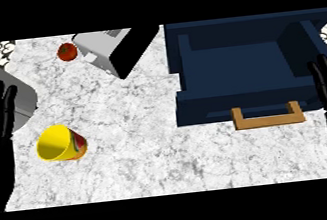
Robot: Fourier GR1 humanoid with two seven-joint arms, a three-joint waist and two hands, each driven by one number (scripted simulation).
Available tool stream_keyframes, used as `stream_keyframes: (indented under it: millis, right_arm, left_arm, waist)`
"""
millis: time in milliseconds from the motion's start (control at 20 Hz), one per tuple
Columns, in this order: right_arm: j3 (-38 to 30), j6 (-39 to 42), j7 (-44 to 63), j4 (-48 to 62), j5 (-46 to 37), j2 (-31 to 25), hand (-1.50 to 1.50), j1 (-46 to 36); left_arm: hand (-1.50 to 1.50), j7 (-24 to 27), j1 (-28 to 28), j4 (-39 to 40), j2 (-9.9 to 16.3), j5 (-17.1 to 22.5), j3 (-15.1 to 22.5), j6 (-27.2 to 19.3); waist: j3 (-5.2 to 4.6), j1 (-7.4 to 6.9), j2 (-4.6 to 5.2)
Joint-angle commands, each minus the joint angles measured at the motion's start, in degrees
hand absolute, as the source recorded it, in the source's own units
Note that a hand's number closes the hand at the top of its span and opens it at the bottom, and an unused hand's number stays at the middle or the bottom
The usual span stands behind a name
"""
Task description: Pick up the cup, place it into the drawer and close the drawer
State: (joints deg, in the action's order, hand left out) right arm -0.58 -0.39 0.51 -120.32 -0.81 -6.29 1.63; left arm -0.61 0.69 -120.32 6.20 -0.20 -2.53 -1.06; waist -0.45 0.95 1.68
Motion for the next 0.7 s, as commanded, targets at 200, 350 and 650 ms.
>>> stream_keyframes:
  millis: [200, 350, 650]
  right_arm:
    - [1.6, 0.1, -1.7, -0.3, -0.3, 1.3, -1.5, -2.1]
    - [3.9, 4.5, 5.0, 2.8, 2.4, -1.1, -1.5, -3.1]
    - [-1.8, 7.5, 7.1, 8.9, 7.4, -4.1, -1.5, -11.0]
  left_arm:
    - [-1.5, 5.2, -2.3, 4.4, 10.6, 20.7, -9.7, 19.2]
    - [-1.5, -5.0, -4.0, 7.5, 5.9, 28.3, -8.0, 15.9]
    - [-1.5, -3.6, 1.0, 20.3, 11.2, 33.7, -14.7, 21.6]
  waist:
    - [0.33, -1.52, -1.68]
    - [0.35, -2.05, -1.48]
    - [0.43, -1.09, -1.58]
